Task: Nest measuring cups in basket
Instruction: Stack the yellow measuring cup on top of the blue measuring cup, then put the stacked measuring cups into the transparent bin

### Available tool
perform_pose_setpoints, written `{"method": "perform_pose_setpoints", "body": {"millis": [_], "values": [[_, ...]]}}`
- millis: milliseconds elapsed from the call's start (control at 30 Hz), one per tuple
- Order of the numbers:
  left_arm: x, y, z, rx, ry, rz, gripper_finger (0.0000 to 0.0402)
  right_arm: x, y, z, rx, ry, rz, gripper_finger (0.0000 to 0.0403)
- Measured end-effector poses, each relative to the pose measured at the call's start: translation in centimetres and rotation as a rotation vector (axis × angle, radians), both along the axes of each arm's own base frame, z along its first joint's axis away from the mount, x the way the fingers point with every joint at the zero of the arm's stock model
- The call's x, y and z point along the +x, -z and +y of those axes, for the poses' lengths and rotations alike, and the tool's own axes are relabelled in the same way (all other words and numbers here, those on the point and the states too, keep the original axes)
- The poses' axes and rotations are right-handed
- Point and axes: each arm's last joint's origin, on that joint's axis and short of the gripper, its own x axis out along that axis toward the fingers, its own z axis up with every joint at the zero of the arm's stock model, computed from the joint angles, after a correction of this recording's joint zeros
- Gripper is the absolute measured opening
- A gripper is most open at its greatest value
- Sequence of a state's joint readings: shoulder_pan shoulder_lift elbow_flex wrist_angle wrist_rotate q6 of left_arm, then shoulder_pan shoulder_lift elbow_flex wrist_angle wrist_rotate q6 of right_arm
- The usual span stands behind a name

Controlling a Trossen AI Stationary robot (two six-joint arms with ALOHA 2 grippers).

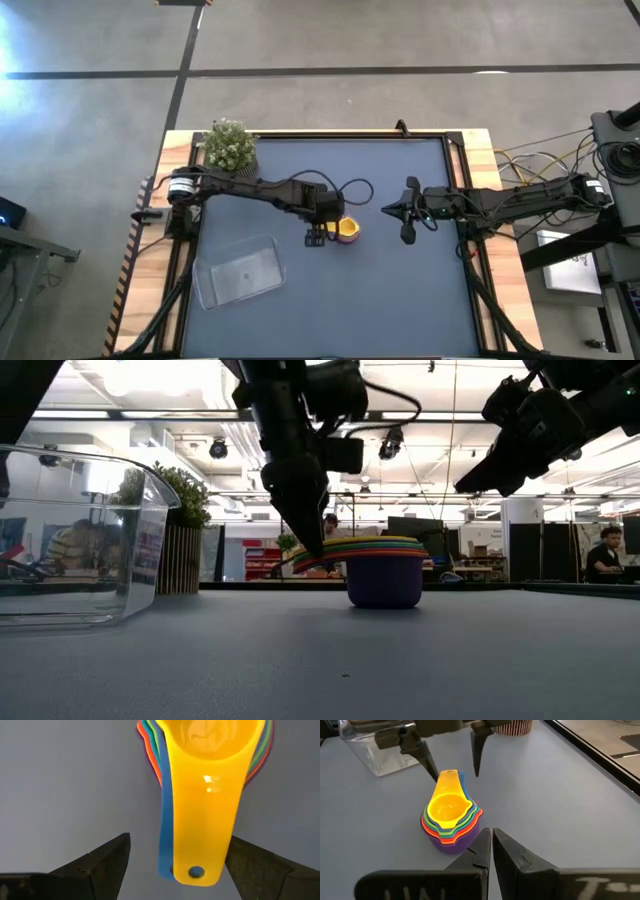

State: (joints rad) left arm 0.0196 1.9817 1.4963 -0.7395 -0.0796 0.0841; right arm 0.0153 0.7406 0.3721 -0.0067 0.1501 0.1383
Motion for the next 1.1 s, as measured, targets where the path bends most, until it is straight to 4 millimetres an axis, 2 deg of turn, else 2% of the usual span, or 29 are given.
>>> {"method": "perform_pose_setpoints", "body": {"millis": [133,300,400,500,667,1100], "values": [[0.2,0.9,0.7,-0.056,0.008,0.022,0.0291,0.0,0.0,0.0,0.0,0.0,0.0,0.0009],[0.5,2.2,0.5,-0.096,0.032,0.052,0.0289,0.0,0.0,0.0,0.0,0.0,-0.001,0.0009],[0.5,2.6,0.5,-0.118,0.045,0.06,0.0273,0.0,0.0,0.0,-0.001,0.0,0.0,0.0009],[0.6,2.7,0.4,-0.117,0.058,0.058,0.023,0.0,0.0,0.0,-0.001,0.0,-0.001,0.0009],[0.7,2.6,0.4,-0.14,0.066,0.05,0.0121,0.0,0.0,0.0,0.0,0.0,-0.001,0.0009],[0.4,2.1,0.3,-0.152,0.059,0.059,0.012,0.0,0.0,0.0,0.0,0.0,-0.001,0.0009]]}}
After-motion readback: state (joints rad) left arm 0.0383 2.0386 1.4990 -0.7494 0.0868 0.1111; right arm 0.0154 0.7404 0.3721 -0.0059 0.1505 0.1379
